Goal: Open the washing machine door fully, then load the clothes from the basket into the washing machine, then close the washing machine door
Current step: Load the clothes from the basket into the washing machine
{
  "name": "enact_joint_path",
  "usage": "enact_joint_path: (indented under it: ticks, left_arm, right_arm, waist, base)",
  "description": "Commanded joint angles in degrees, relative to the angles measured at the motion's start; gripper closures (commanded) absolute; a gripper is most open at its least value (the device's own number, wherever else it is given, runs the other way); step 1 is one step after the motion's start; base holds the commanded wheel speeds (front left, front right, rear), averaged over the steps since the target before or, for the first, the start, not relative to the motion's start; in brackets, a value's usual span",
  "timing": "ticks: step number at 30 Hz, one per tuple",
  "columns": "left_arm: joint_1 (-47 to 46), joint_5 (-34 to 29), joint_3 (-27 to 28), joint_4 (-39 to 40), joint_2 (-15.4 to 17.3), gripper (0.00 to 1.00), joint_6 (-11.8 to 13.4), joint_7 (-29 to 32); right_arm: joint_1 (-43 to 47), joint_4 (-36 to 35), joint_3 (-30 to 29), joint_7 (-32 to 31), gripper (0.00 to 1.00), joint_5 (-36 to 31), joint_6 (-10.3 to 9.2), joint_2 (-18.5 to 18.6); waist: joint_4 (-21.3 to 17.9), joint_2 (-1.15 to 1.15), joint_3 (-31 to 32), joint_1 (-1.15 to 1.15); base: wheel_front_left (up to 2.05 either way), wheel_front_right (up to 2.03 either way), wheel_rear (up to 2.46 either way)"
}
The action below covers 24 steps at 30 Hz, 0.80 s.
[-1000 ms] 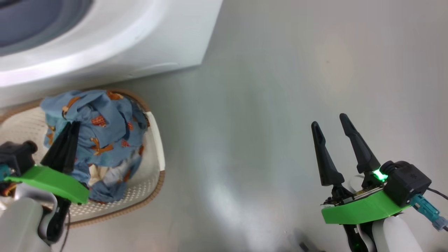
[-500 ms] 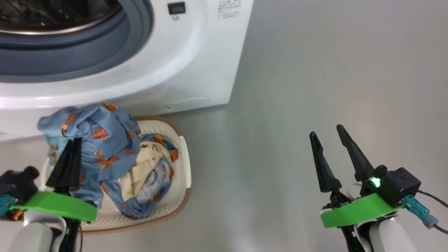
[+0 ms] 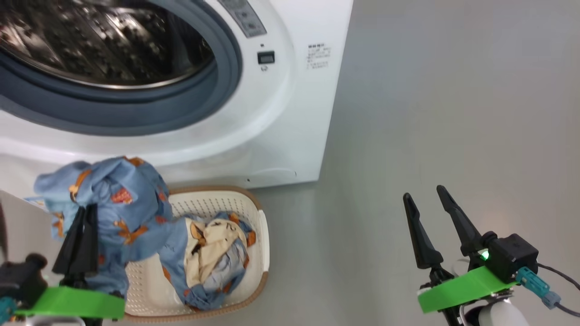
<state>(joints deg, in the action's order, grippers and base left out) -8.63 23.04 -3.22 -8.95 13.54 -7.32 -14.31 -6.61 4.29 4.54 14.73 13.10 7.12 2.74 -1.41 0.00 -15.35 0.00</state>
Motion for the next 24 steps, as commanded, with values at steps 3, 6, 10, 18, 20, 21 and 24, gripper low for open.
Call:
enact_joint_path:
  ticks: [3,6,10,18,20,21,24]
  left_arm:
    - [2.47,-2.31,3.92,3.30,0.31,1.00,-0.17,-0.69]
    - [4.65,-3.66,4.73,4.61,-0.46,1.00,-0.17,-0.69]
    - [7.02,-4.90,5.70,6.10,-1.31,1.00,-0.17,-0.69]
    - [11.99,-7.18,7.89,7.49,-2.70,1.00,-0.17,-0.69]
    - [12.99,-7.69,8.15,7.58,-3.20,1.00,-0.17,-0.69]
    - [13.46,-7.93,8.26,7.71,-3.44,1.00,-0.17,-0.69]
    - [14.74,-8.47,8.70,7.91,-4.23,1.00,-0.17,-0.69]
  right_arm:
    - [1.69,-0.86,0.81,0.27,0.00,-0.87,0.36,0.14]
    - [2.76,-0.75,0.54,0.27,0.00,-0.97,0.36,0.14]
    - [3.70,-0.39,0.23,0.27,0.00,-0.99,0.36,0.14]
    - [5.39,0.53,0.13,0.27,0.00,-0.95,0.36,0.14]
    - [5.66,0.70,0.01,0.27,0.00,-1.10,0.36,0.14]
    - [5.78,0.71,-0.09,0.27,0.00,-1.18,0.36,0.14]
    - [6.00,0.57,-0.38,0.27,0.00,-1.64,0.36,0.14]
  waist:
    - [1.79,0.00,5.63,0.00]
    - [2.16,0.00,7.18,0.00]
    - [2.52,0.00,8.93,0.00]
    - [2.45,0.00,11.94,0.00]
    - [2.46,0.00,12.60,0.00]
    - [2.48,0.00,12.83,0.00]
    - [2.51,0.00,13.29,0.00]
  base:
    - [0.00,0.00,0.00]
    - [0.00,0.00,0.00]
    - [0.00,0.00,0.00]
    - [0.00,0.00,0.00]
    - [0.00,0.00,0.00]
    - [0.00,0.00,0.00]
    - [0.00,0.00,0.00]
